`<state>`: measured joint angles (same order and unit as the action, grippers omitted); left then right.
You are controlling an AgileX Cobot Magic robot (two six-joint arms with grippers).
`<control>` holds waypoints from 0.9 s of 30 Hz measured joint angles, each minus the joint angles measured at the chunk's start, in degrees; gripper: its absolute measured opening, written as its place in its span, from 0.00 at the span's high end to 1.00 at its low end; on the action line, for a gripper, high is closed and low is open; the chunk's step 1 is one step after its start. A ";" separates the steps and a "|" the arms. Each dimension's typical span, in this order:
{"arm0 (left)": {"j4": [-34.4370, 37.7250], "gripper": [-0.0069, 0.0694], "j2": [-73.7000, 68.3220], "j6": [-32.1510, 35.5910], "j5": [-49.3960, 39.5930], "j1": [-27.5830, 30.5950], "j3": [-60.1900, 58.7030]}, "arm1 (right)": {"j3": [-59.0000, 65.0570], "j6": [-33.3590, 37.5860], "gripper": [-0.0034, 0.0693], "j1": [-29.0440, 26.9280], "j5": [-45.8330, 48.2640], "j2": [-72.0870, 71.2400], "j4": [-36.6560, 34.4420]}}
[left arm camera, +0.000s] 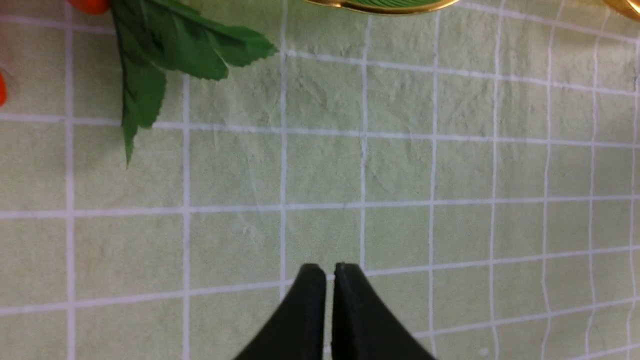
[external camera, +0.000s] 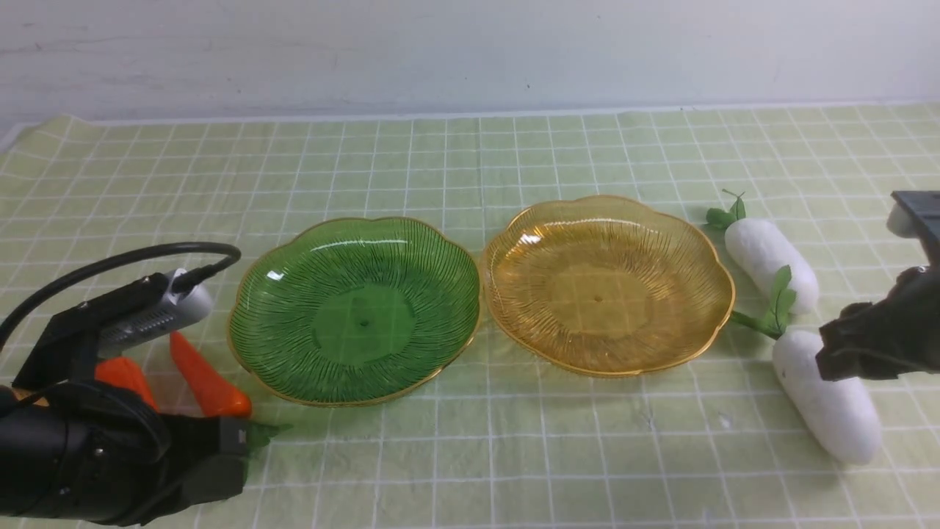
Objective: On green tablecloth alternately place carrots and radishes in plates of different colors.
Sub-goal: 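Place the white radish on the plate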
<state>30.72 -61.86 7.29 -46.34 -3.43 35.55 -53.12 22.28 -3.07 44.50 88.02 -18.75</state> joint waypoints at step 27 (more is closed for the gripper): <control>0.00 0.89 0.00 0.07 0.00 0.00 0.00 | -2.94 -1.85 0.36 0.00 3.57 13.04 7.03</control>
<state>30.72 -61.86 7.36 -46.34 -3.43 35.55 -56.06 20.43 -3.07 48.06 101.06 -11.72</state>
